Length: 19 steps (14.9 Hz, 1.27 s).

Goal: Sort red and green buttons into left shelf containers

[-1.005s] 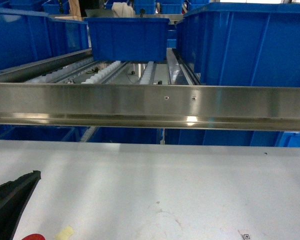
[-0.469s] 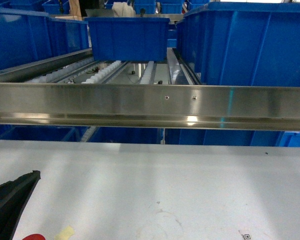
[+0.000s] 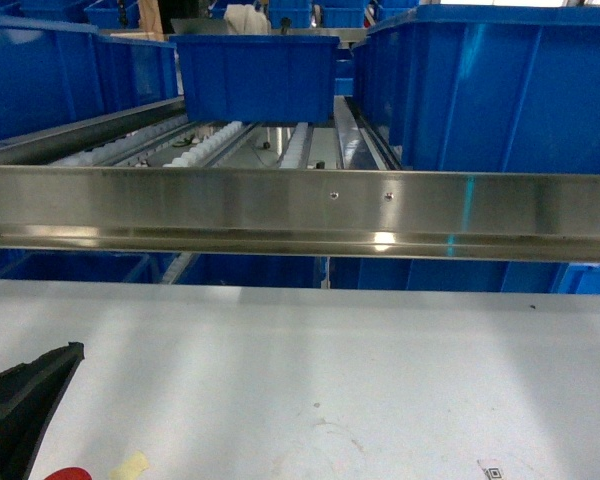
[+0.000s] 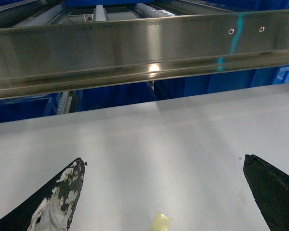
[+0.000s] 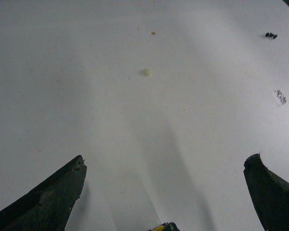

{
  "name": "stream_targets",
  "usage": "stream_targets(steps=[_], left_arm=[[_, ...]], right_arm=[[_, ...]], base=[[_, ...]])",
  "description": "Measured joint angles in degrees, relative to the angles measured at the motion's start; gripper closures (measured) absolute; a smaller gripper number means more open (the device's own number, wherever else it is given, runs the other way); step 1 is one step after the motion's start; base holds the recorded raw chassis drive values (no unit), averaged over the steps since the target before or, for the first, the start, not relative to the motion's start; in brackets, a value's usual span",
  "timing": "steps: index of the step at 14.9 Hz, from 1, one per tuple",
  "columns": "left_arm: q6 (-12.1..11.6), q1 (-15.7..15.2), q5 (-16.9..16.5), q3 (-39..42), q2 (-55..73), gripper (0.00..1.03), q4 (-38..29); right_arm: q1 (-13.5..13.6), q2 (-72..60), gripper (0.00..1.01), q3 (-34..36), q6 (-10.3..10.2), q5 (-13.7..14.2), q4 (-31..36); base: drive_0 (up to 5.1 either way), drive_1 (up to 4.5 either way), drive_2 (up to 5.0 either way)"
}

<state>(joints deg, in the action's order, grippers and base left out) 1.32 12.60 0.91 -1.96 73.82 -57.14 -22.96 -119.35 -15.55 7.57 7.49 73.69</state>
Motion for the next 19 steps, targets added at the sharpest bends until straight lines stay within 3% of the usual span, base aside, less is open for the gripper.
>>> stream_targets(steps=[8,12,18,19], left_arm=[[0.0,0.0,0.0,0.0,0.0,0.05,0.0],[0.0,0.0,0.0,0.0,0.0,0.05,0.0],[0.0,0.0,0.0,0.0,0.0,0.05,0.0],[0.0,0.0,0.0,0.0,0.0,0.05,0.0]], right_arm=[[-1.9,-5.5,0.03,-2.2,0.2,0.3,0.0],[-2.3,-6.2,0.03,-2.6,1.6,1.1,0.0],[-2.3,-6.3,0.61,-2.6,2.6,1.3,0.1],[-2.3,-6.3,0.66,-2.6,2.6,1.4,0.2]], base=[[0.0,0.0,0.0],[0.0,0.0,0.0],[0.0,0.0,0.0],[0.0,0.0,0.0]])
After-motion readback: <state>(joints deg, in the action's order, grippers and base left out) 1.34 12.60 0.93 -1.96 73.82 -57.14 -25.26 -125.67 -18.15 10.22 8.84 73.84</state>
